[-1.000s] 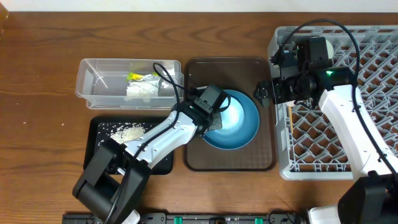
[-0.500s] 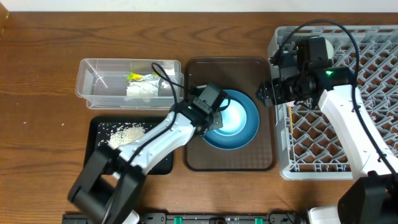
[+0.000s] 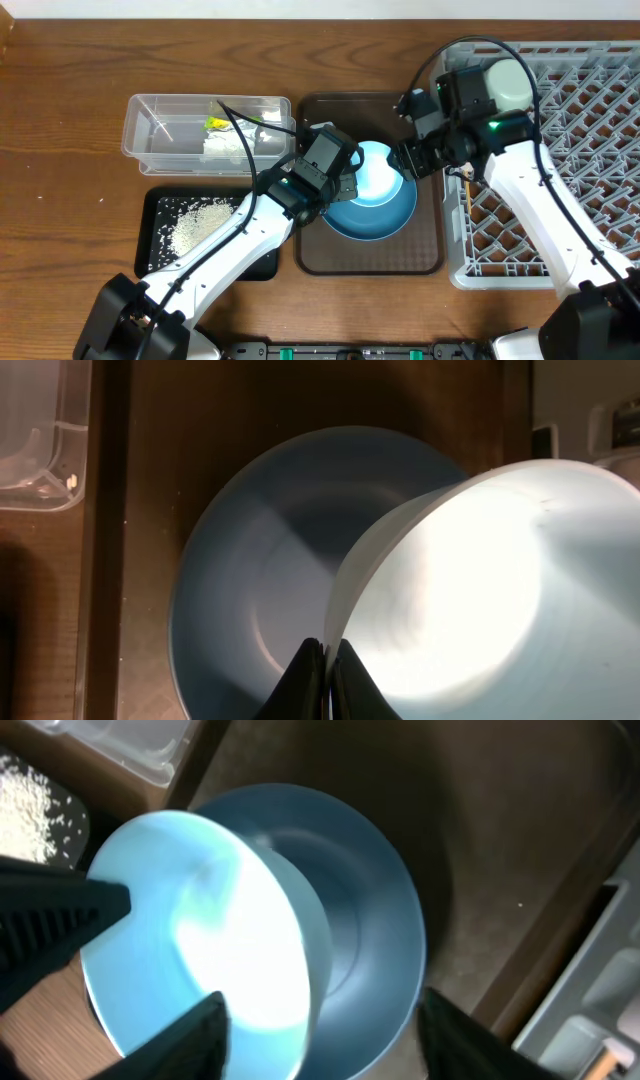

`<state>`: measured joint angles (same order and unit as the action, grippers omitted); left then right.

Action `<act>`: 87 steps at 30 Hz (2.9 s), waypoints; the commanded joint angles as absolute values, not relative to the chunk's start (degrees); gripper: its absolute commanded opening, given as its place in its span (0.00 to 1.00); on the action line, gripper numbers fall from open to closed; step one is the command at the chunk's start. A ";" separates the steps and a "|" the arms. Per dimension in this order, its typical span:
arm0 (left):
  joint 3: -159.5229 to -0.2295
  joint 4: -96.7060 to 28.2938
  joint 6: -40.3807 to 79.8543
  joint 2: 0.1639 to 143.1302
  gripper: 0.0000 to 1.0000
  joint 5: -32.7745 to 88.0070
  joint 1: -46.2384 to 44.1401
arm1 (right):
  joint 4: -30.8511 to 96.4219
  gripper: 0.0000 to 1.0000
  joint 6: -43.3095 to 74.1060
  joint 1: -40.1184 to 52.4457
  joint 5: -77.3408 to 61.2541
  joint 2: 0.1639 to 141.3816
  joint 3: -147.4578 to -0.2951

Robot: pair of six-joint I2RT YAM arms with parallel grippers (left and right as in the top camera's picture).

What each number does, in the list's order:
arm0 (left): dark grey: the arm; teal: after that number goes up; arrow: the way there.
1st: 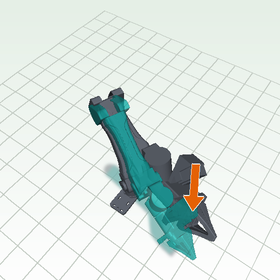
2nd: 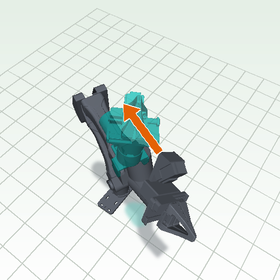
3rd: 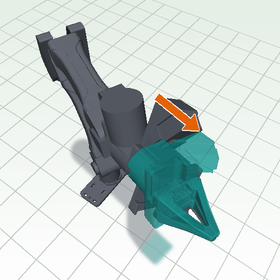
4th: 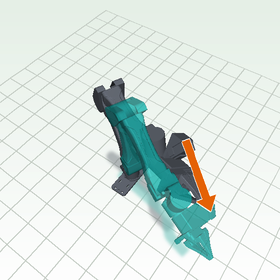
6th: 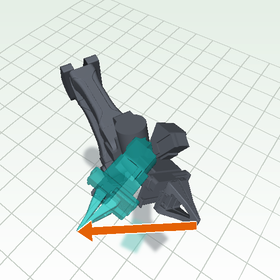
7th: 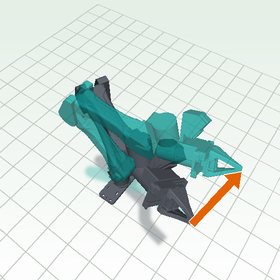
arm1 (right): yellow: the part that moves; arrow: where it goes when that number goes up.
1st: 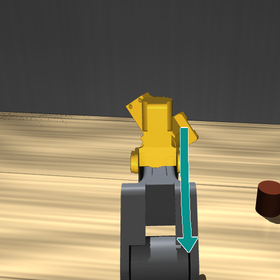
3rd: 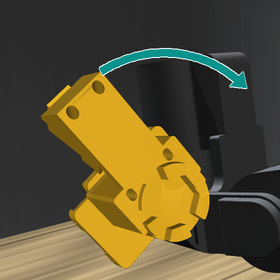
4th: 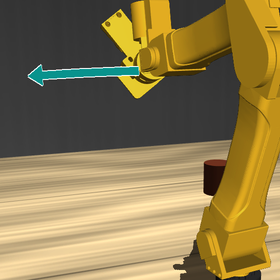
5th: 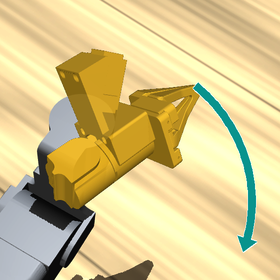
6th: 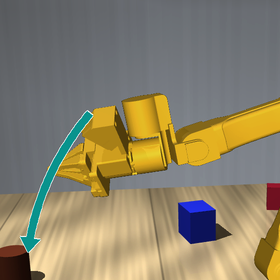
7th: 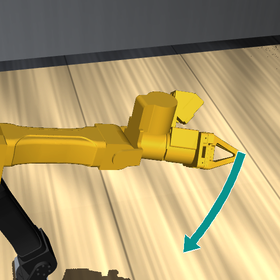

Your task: Sort waste into correct bins and load items into the dishwasher rack

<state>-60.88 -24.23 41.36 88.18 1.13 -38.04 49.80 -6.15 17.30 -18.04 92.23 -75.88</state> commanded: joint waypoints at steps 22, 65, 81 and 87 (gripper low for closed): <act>-60.88 -22.83 41.23 87.85 0.06 6.20 -38.06 | 49.50 0.01 -6.52 20.08 -16.23 92.27 -75.50; -60.88 -22.63 41.21 85.60 0.29 7.11 -38.06 | 49.58 0.01 -6.50 20.32 -13.30 92.27 -75.50; -60.88 -25.41 40.14 78.41 0.74 6.87 -32.73 | 47.94 0.01 7.79 20.25 11.88 92.27 -75.50; -60.88 -25.67 40.14 71.37 0.86 6.87 -31.46 | 46.41 0.01 20.86 19.25 33.23 92.27 -75.50</act>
<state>-60.88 -25.52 40.34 73.95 7.18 -31.59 47.03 10.87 19.59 16.84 92.27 -75.61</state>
